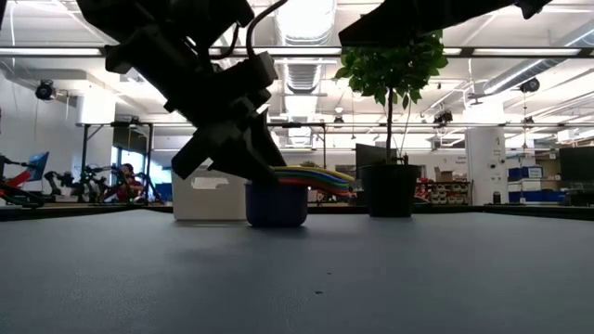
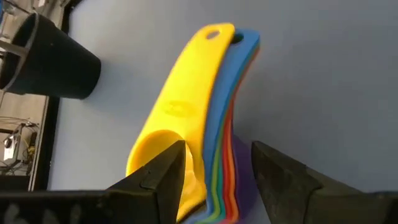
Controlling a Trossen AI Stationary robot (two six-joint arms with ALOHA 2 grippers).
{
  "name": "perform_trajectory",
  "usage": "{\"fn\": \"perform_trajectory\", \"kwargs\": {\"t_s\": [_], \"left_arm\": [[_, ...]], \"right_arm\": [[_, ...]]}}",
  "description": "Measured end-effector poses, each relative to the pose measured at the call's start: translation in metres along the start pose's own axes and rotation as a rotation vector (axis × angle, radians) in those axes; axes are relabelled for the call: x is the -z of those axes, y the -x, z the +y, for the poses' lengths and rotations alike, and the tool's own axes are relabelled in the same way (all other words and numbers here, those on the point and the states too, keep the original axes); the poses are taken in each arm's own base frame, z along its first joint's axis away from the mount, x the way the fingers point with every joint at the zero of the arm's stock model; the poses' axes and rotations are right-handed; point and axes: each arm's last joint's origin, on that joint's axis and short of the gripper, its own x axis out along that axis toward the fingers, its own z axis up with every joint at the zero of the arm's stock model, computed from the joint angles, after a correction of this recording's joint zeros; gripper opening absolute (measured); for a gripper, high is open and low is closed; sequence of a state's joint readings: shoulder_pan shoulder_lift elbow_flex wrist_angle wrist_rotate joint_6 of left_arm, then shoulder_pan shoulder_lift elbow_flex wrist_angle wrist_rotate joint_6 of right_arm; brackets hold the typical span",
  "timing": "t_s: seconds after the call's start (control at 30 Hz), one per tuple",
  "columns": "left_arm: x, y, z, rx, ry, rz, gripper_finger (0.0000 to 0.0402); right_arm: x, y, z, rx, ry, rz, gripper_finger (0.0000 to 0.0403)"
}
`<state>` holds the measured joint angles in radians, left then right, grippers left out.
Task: Nest measuring cups in basket
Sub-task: Put the nested measuring cups into the white bin
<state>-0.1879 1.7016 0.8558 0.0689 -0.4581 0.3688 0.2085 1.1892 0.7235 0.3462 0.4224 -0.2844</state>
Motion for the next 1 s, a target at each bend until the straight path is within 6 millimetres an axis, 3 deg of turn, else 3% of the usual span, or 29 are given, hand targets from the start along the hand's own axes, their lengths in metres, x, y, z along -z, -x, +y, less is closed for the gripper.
{"fn": "perform_trajectory", "kwargs": {"t_s": [0.37, 0.7, 1.0], "left_arm": [[0.009, 0.001, -0.001, -0.018, -0.028, 0.096, 0.0164], [0.008, 0.002, 0.002, 0.000, -0.025, 0.082, 0.0163], [0.011, -0.004, 0.000, 0.002, -0.028, 0.102, 0.0134]], "right_arm": [[0.000, 0.000, 0.000, -0.001, -0.005, -0.001, 0.0221], [0.000, 0.000, 0.000, -0.001, -0.004, -0.001, 0.0221], [0.000, 0.000, 0.000, -0.001, -0.004, -0.001, 0.0221]]}}
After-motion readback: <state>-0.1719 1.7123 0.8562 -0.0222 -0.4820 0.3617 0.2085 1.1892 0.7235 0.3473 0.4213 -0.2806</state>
